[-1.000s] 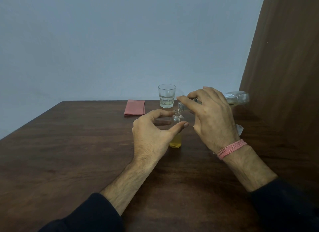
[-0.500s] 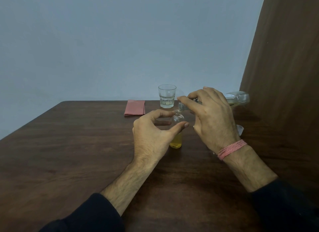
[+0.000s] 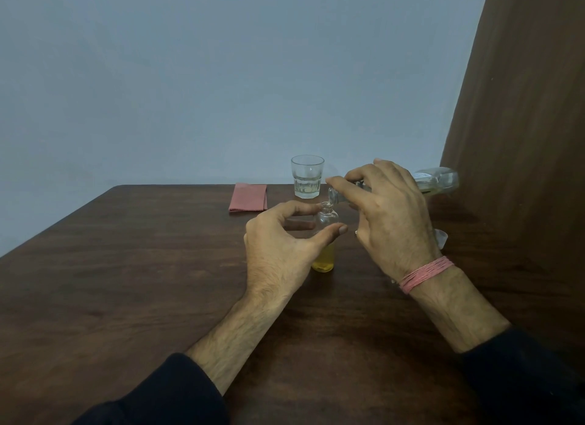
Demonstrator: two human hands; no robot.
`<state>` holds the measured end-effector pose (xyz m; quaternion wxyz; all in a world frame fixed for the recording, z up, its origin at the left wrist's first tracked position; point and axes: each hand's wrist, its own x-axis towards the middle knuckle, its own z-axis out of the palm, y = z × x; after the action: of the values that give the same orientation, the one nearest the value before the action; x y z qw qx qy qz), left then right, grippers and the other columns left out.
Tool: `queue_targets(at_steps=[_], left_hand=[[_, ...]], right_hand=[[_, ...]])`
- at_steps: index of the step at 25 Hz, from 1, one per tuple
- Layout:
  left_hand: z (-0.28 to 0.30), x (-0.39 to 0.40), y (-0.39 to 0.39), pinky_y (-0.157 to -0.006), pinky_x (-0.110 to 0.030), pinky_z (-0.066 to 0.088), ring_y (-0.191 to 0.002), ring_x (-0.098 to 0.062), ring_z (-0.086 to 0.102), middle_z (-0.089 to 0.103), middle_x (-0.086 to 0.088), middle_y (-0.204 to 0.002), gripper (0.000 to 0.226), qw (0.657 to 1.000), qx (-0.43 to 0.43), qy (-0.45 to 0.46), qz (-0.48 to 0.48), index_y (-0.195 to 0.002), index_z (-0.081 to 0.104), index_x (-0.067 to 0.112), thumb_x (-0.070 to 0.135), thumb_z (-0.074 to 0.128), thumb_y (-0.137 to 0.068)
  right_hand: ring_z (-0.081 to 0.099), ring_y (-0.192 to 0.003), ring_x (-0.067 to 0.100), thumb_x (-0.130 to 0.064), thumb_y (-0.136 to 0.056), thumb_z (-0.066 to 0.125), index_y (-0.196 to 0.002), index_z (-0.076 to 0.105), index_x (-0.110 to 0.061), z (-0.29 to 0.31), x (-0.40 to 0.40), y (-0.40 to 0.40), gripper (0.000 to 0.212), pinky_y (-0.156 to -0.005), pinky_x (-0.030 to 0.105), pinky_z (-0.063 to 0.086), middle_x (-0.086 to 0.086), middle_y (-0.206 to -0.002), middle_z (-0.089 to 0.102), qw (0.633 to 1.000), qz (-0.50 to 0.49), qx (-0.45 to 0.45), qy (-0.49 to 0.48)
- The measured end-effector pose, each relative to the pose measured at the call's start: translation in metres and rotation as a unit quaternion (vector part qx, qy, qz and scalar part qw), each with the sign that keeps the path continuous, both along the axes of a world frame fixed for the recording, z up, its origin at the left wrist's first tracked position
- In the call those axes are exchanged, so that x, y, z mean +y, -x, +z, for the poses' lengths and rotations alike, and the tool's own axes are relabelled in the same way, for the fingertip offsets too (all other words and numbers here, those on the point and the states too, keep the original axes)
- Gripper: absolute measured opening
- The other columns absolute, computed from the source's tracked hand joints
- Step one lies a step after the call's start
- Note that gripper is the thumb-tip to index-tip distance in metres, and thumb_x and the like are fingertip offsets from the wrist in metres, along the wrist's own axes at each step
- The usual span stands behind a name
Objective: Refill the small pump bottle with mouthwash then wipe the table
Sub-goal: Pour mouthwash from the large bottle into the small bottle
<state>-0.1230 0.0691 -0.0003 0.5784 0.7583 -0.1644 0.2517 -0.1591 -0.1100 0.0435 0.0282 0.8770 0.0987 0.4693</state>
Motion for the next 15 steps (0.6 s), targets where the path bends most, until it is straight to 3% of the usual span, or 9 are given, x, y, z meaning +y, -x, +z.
queue_targets(at_steps=[15], left_hand=[[-0.0002, 0.0002, -0.0005, -0.089, -0.035, 0.072, -0.095, 0.008, 0.081, 0.086, 0.018, -0.099, 0.050, 1.000, -0.003, 0.004, -0.009, -0.110, 0.090, 0.034, 0.061, 0.104, -0.070]], right_hand=[[0.066, -0.115, 0.038, 0.012, -0.073, 0.083, -0.135, 0.074, -0.015, 0.0008, 0.0006, 0.0007, 0.068, -0.116, 0.054, 0.046, 0.011, -0.116, 0.071, 1.000, -0.001, 0.002, 0.000]])
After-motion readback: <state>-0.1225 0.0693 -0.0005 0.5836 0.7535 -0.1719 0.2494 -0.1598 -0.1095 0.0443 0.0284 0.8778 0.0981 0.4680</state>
